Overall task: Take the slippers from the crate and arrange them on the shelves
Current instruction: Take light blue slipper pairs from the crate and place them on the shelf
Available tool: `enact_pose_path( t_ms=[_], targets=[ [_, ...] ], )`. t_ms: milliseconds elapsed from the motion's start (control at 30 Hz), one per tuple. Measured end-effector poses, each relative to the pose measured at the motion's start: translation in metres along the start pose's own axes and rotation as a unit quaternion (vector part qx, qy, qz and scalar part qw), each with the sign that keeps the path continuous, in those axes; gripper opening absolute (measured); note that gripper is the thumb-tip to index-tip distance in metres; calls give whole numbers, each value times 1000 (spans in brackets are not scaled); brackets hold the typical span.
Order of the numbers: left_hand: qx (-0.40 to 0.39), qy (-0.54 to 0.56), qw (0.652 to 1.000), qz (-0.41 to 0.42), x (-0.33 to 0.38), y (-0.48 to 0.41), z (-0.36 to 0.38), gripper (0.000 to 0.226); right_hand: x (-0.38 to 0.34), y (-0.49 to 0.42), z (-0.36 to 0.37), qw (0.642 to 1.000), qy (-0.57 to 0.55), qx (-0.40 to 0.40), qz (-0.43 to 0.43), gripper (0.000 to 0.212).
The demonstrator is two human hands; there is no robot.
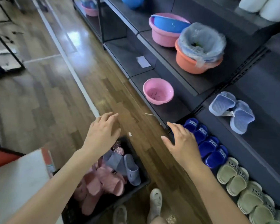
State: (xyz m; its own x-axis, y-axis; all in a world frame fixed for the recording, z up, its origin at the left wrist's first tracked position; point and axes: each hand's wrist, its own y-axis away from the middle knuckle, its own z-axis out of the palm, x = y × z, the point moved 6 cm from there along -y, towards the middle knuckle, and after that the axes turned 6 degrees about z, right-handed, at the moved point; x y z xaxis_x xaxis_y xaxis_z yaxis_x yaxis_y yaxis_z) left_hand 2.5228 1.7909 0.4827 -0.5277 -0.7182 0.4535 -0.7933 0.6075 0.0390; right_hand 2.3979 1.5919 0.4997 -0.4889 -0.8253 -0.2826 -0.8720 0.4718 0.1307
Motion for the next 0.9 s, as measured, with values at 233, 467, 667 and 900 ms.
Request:
enact_pose_path(
  t_ms=[233, 467, 667, 900],
  targets=[
    [58, 0, 997, -56, -49, 75, -20, 49, -61, 19, 34, 994, -8, -35, -107, 50],
    [63, 19, 990, -122, -79, 127, 27, 53, -68, 32, 96, 976, -13, -116, -183, 49],
    [23, 48, 986, -156, -92, 134, 122, 48, -25, 27, 165, 974, -11, -154, -169, 50],
    [-10, 61, 984, -165, -126, 116, 232, 50, 33, 7, 276, 970, -8, -203, -137, 49]
  ],
)
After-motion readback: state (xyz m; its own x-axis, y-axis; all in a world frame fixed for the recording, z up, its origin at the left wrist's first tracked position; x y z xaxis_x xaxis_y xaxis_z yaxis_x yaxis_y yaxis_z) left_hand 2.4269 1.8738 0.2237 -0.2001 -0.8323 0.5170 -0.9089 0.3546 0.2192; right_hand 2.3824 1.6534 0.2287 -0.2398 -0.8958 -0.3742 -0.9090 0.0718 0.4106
